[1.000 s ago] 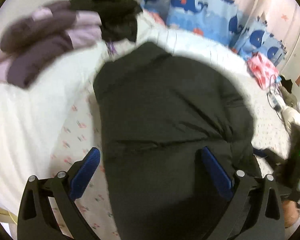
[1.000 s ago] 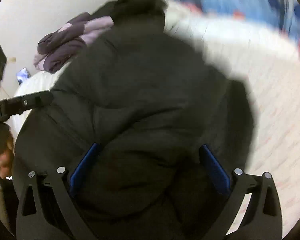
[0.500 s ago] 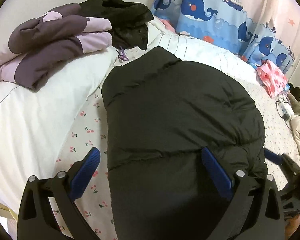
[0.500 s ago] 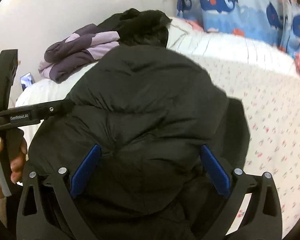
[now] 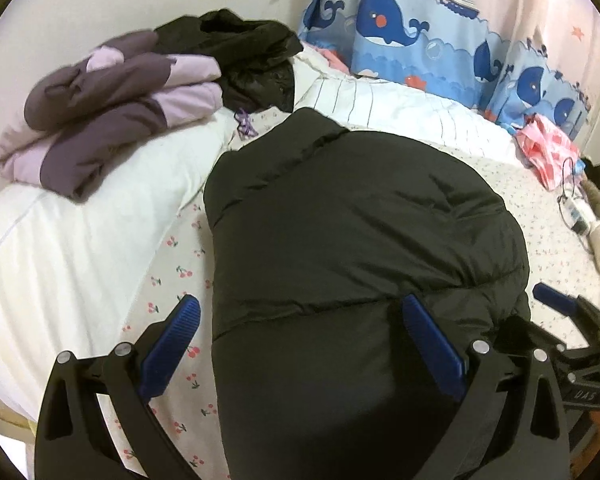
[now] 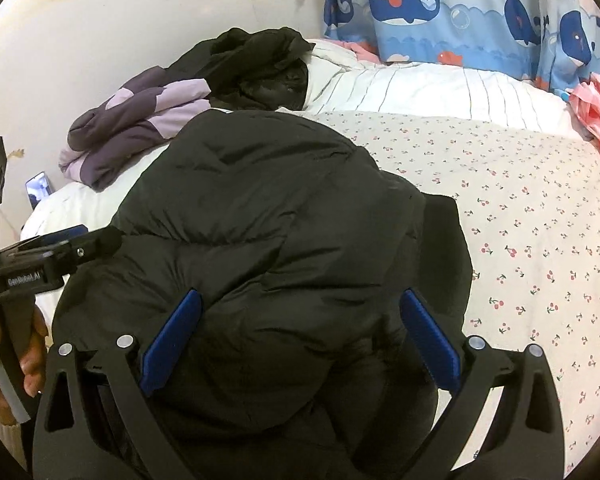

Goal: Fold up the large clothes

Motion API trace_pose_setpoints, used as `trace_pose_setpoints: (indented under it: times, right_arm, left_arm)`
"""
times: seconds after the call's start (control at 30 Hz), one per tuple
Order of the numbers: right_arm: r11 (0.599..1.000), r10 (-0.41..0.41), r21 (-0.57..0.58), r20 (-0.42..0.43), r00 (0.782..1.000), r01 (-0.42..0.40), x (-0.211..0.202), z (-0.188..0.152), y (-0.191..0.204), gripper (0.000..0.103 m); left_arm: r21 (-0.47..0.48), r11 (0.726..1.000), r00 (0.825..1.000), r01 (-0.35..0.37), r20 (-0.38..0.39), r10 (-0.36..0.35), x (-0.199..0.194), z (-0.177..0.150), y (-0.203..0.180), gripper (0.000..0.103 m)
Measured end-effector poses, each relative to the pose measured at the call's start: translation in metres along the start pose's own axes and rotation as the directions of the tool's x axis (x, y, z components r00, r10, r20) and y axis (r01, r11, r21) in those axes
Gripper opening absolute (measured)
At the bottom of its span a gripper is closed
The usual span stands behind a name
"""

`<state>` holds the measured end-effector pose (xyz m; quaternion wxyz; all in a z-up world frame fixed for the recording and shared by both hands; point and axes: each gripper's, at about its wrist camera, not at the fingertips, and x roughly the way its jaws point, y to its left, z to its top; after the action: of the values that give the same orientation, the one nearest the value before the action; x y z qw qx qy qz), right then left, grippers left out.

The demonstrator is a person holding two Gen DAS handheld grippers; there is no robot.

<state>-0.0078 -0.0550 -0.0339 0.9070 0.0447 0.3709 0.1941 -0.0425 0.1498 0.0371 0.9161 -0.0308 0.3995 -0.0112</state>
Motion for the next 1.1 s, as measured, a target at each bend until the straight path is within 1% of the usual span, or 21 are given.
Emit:
trace_pose_setpoints:
  times: [0.1,0.2,0.37,0.53,1.1]
  right_arm:
    - [1.0,0.005,-0.007,0.003,1.0,-0.005,-0.002,0.001,0.001,0.096]
    - [1.0,-0.004,-0.001,-0.015,1.0,0.004,0.001,0.0,0.001,0.096]
    - [1.0,-0.005,0.012,-0.01,1.0,0.005,-0.002,0.001,-0.001,0.096]
    - [1.0,-0.023,-0.003,0.008,1.0,0.023,-0.004,0.002,0.0,0.096]
    - [1.0,-0.02,-0.011,0.004,1.0,0.02,-0.004,0.0,0.004,0.096]
  left_arm:
    - [0.027,1.0,1.0,0.004,0.009,-0.004,-0.003,-0.001,-0.008,0.097]
    - [0.04,0.999,1.0,0.006,0.005,-0.006,-0.004,-0.001,-0.014,0.097]
    - [0.063,0.998,1.0,-0.023,0.017,0.022,-0.006,-0.002,-0.019,0.097]
    - [0.058,0.998,1.0,-0.027,0.016,0.026,-0.007,-0.003,-0.019,0.097]
    - [0.065,0.997,0.999,-0.035,0.027,0.034,-0.011,-0.003,-0.021,0.097]
